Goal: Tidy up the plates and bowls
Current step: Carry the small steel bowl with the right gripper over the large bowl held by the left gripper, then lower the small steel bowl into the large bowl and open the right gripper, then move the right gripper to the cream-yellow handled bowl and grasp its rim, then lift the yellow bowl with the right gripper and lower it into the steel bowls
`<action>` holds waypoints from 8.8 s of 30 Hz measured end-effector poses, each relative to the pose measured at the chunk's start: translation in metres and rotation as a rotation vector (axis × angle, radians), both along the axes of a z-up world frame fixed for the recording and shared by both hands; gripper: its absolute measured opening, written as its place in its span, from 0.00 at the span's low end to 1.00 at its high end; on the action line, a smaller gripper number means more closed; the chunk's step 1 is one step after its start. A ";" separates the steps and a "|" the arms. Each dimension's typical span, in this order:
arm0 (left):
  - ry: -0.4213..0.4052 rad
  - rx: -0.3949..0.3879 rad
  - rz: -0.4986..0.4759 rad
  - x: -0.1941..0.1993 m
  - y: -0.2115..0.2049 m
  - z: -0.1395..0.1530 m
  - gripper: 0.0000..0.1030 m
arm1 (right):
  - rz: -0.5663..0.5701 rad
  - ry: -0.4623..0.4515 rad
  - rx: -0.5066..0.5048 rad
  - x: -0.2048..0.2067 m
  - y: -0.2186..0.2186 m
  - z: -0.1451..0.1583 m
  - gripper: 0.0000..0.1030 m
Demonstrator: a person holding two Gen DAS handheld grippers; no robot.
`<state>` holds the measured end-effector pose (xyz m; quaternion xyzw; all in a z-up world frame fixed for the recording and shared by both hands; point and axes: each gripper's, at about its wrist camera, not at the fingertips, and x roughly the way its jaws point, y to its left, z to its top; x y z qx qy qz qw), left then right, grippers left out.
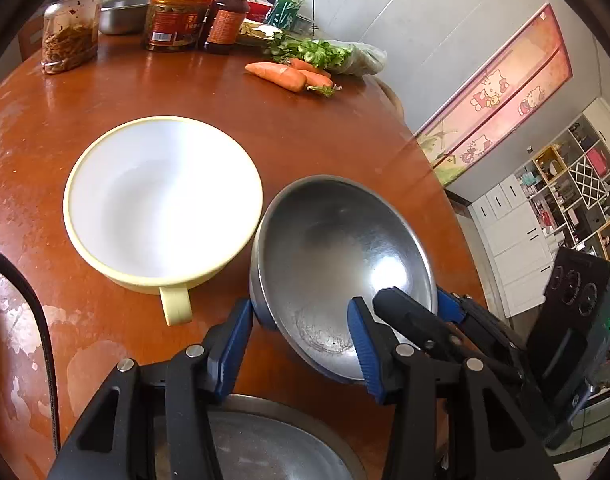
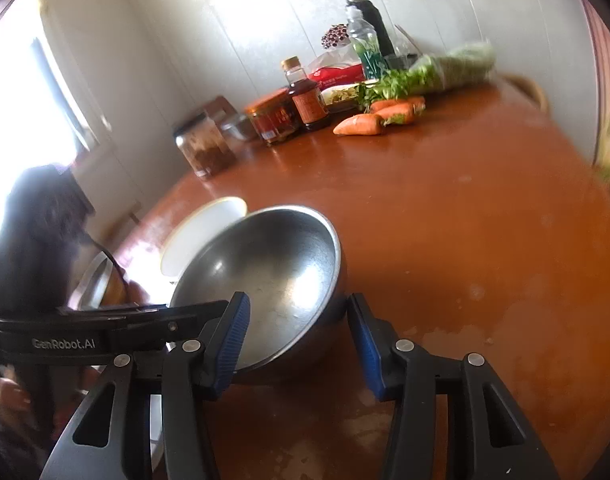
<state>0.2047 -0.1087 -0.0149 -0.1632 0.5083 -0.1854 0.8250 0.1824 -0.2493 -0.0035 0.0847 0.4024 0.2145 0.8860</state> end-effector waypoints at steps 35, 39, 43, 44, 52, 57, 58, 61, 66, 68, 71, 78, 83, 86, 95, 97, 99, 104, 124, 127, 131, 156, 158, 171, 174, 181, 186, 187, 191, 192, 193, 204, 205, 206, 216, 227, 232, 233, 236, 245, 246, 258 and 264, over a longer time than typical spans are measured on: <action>-0.182 0.011 0.061 -0.094 0.061 0.064 0.48 | 0.097 -0.124 -0.005 -0.066 0.065 0.055 0.49; -0.187 0.025 0.063 -0.107 0.066 0.060 0.48 | 0.107 -0.121 -0.007 -0.080 0.074 0.051 0.49; -0.181 0.034 0.066 -0.120 0.070 0.055 0.48 | 0.117 -0.115 -0.007 -0.091 0.080 0.047 0.50; -0.180 0.037 0.067 -0.123 0.071 0.053 0.48 | 0.119 -0.115 -0.008 -0.094 0.081 0.045 0.50; -0.174 0.067 0.067 -0.143 0.073 0.041 0.48 | 0.133 -0.104 -0.015 -0.112 0.087 0.035 0.50; -0.169 0.076 0.069 -0.148 0.072 0.035 0.48 | 0.141 -0.095 -0.021 -0.118 0.089 0.029 0.50; -0.168 0.078 0.069 -0.148 0.072 0.034 0.48 | 0.142 -0.093 -0.019 -0.119 0.089 0.028 0.50; -0.169 0.084 0.066 -0.151 0.071 0.033 0.48 | 0.143 -0.089 -0.016 -0.121 0.087 0.025 0.50; -0.164 0.092 0.063 -0.151 0.068 0.030 0.48 | 0.139 -0.078 -0.006 -0.126 0.084 0.020 0.50; -0.160 0.091 0.060 -0.151 0.066 0.028 0.48 | 0.134 -0.078 -0.012 -0.128 0.083 0.018 0.50; -0.153 0.100 0.058 -0.149 0.064 0.025 0.48 | 0.129 -0.075 -0.017 -0.129 0.082 0.016 0.50; -0.144 0.109 0.056 -0.147 0.063 0.021 0.48 | 0.131 -0.074 -0.031 -0.131 0.084 0.013 0.50; -0.144 0.110 0.055 -0.147 0.063 0.021 0.48 | 0.132 -0.077 -0.036 -0.132 0.084 0.013 0.50; -0.144 0.108 0.056 -0.147 0.063 0.021 0.47 | 0.133 -0.079 -0.040 -0.132 0.085 0.014 0.50; -0.140 0.101 0.057 -0.145 0.064 0.020 0.47 | 0.133 -0.089 -0.058 -0.132 0.087 0.015 0.50; -0.140 0.101 0.057 -0.145 0.064 0.019 0.47 | 0.131 -0.094 -0.064 -0.132 0.087 0.016 0.50; -0.141 0.102 0.057 -0.145 0.065 0.020 0.47 | 0.131 -0.097 -0.070 -0.132 0.087 0.016 0.50; -0.141 0.099 0.059 -0.146 0.066 0.020 0.47 | 0.130 -0.098 -0.076 -0.132 0.088 0.015 0.50; -0.178 0.040 0.126 -0.133 0.103 0.036 0.48 | 0.091 -0.118 -0.018 -0.113 0.078 0.028 0.67; -0.174 0.046 0.143 -0.121 0.106 0.040 0.48 | 0.095 -0.109 -0.010 -0.102 0.077 0.029 0.67; -0.172 0.060 0.157 -0.101 0.108 0.045 0.48 | 0.109 -0.094 -0.013 -0.082 0.079 0.031 0.67; -0.042 0.137 0.142 0.036 0.097 0.013 0.48 | 0.138 0.043 -0.080 0.063 0.102 -0.005 0.67; -0.026 0.140 0.136 0.041 0.096 0.009 0.48 | 0.144 0.047 -0.081 0.067 0.103 -0.007 0.66; -0.015 0.045 0.104 0.049 0.094 0.003 0.49 | 0.190 0.020 -0.102 0.066 0.117 -0.006 0.61; -0.047 0.060 0.113 0.043 0.095 0.011 0.49 | 0.193 0.001 -0.099 0.061 0.117 0.001 0.61; -0.100 0.057 0.128 0.020 0.098 0.030 0.49 | 0.199 -0.047 -0.096 0.042 0.120 0.019 0.61; -0.162 0.066 0.131 -0.004 0.097 0.051 0.49 | 0.203 -0.087 -0.076 0.021 0.119 0.037 0.61; -0.174 0.066 0.131 -0.010 0.097 0.055 0.49 | 0.204 -0.095 -0.075 0.016 0.119 0.040 0.61; -0.210 0.070 0.130 -0.029 0.095 0.066 0.49 | 0.210 -0.129 -0.066 -0.006 0.117 0.053 0.61; -0.217 0.072 0.128 -0.034 0.094 0.068 0.49 | 0.210 -0.134 -0.065 -0.011 0.117 0.055 0.61; -0.223 0.074 0.128 -0.038 0.093 0.069 0.49 | 0.210 -0.139 -0.065 -0.016 0.117 0.057 0.61; -0.275 0.107 0.119 -0.087 0.080 0.081 0.49 | 0.202 -0.182 -0.058 -0.066 0.108 0.067 0.62; -0.277 0.111 0.119 -0.091 0.079 0.081 0.49 | 0.202 -0.182 -0.055 -0.069 0.107 0.066 0.62; -0.278 0.113 0.119 -0.093 0.078 0.080 0.49 | 0.202 -0.177 -0.048 -0.074 0.106 0.065 0.62; -0.272 0.153 0.113 -0.121 0.068 0.067 0.49 | 0.205 -0.164 -0.046 -0.101 0.101 0.052 0.62; -0.268 0.188 0.100 -0.133 0.062 0.053 0.49 | 0.208 -0.161 -0.071 -0.117 0.100 0.038 0.62; -0.273 0.186 0.098 -0.135 0.063 0.052 0.49 | 0.208 -0.159 -0.067 -0.117 0.099 0.036 0.62; -0.271 0.185 0.097 -0.135 0.063 0.052 0.49 | 0.207 -0.158 -0.067 -0.117 0.099 0.036 0.62; -0.270 0.183 0.094 -0.136 0.063 0.052 0.49 | 0.206 -0.157 -0.066 -0.118 0.099 0.036 0.62; -0.267 0.181 0.080 -0.140 0.063 0.051 0.49 | 0.203 -0.148 -0.059 -0.117 0.097 0.033 0.62; -0.266 0.179 0.077 -0.140 0.063 0.050 0.49 | 0.203 -0.150 -0.061 -0.117 0.097 0.033 0.62; -0.255 0.178 0.065 -0.144 0.062 0.047 0.49 | 0.200 -0.151 -0.058 -0.120 0.094 0.032 0.62; -0.262 0.182 0.063 -0.147 0.061 0.048 0.49 | 0.196 -0.146 -0.059 -0.121 0.094 0.032 0.62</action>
